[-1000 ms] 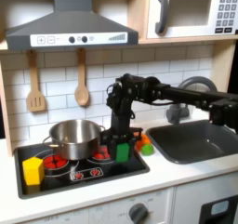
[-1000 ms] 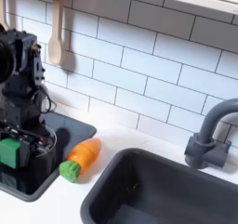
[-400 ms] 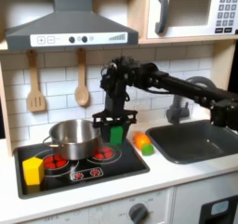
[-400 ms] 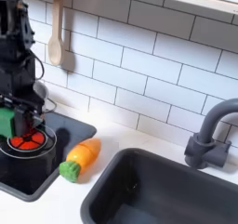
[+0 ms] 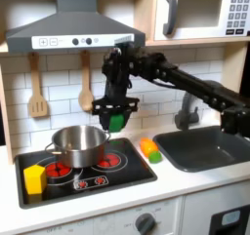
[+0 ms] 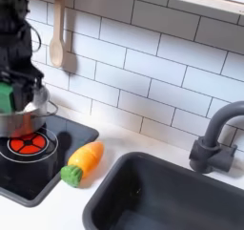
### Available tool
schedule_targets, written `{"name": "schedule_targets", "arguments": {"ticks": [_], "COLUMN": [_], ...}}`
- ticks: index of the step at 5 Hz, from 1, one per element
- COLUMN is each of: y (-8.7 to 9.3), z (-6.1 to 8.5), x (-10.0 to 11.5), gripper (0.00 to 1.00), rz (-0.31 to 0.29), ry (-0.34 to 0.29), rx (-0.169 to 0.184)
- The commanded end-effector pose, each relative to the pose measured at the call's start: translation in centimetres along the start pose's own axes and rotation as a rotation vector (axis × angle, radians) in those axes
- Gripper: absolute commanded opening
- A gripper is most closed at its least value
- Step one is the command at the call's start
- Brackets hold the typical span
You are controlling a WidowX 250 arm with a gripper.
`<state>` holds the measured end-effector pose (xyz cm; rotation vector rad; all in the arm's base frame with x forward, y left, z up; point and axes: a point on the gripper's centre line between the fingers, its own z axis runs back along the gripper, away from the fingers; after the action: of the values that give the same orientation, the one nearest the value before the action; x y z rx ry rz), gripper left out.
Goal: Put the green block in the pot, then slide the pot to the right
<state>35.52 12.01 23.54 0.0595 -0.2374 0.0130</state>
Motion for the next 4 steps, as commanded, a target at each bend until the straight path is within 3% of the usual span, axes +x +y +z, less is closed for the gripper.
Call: {"name": "schedule_targets", "arguments": {"ticks": [1, 3, 4], "y": [2.5, 3.9, 4.1], "z": [-0.3, -1.5, -2.7], "x": [2.2, 4.2, 5.0], "gripper": [0.00, 0.00, 0.00], "rz": [0.097, 0.129, 0.147], "ry": [-0.055, -0.110, -0.124], "rx": [0.034, 0.084, 0.078]}}
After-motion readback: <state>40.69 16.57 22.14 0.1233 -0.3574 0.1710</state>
